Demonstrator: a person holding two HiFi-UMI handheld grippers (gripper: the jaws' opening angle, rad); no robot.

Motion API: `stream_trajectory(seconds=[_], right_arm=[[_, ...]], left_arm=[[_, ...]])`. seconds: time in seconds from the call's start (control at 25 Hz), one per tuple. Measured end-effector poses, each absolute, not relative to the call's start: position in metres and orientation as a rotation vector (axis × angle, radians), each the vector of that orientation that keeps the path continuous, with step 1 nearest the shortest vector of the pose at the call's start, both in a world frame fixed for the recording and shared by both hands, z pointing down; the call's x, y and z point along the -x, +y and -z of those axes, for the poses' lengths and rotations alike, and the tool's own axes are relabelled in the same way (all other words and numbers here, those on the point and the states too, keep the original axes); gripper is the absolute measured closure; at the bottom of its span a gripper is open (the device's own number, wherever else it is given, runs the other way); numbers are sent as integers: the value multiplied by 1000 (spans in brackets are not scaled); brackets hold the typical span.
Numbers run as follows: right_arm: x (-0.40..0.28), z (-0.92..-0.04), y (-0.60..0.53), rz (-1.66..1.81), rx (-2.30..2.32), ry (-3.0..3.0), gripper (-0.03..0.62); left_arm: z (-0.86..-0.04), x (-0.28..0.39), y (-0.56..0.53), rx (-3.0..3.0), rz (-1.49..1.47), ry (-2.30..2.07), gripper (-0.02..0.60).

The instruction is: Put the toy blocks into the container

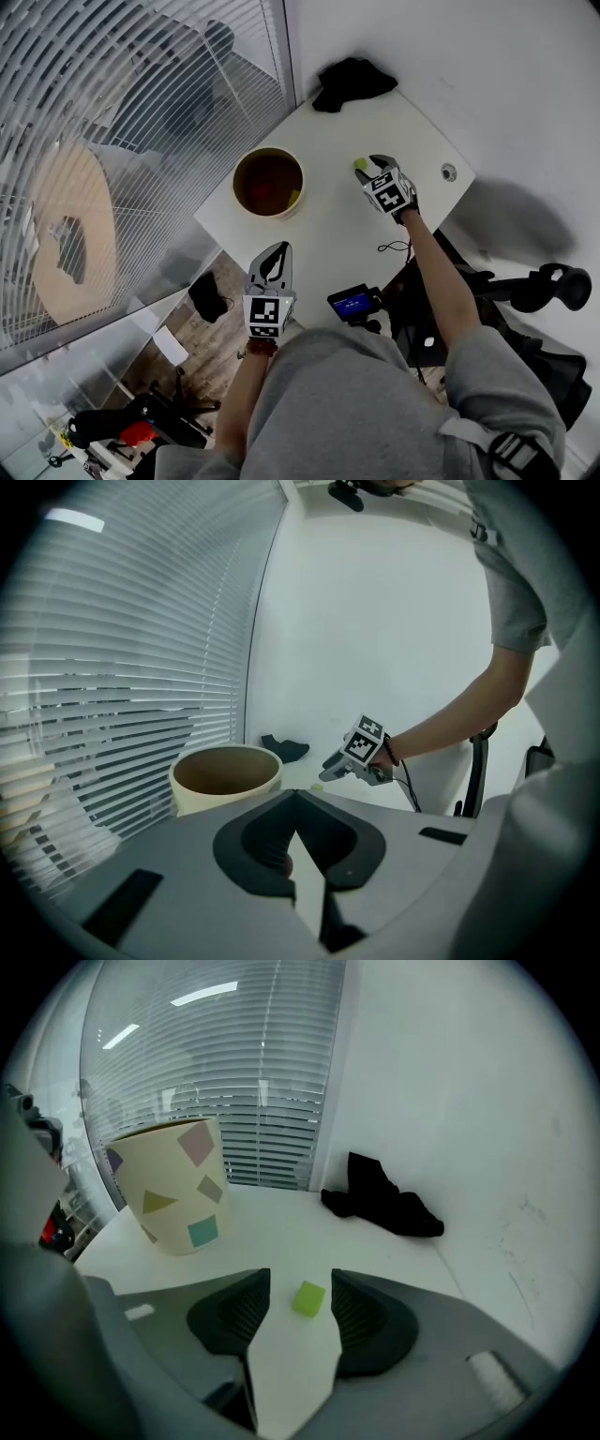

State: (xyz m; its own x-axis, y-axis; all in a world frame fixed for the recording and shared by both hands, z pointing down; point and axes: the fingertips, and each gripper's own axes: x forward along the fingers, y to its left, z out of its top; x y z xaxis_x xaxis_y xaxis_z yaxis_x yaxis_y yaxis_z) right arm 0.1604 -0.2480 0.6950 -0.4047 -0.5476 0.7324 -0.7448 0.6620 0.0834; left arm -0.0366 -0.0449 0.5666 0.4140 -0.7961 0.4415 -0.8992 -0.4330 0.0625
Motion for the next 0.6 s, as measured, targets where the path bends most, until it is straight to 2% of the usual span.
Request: stream_trajectory(seconds=[0.6], right_arm=[[-170, -746, -264, -511, -1051, -2051, 379]], left_arm=[[-575, 39, -42, -2352, -540, -1483, 574]])
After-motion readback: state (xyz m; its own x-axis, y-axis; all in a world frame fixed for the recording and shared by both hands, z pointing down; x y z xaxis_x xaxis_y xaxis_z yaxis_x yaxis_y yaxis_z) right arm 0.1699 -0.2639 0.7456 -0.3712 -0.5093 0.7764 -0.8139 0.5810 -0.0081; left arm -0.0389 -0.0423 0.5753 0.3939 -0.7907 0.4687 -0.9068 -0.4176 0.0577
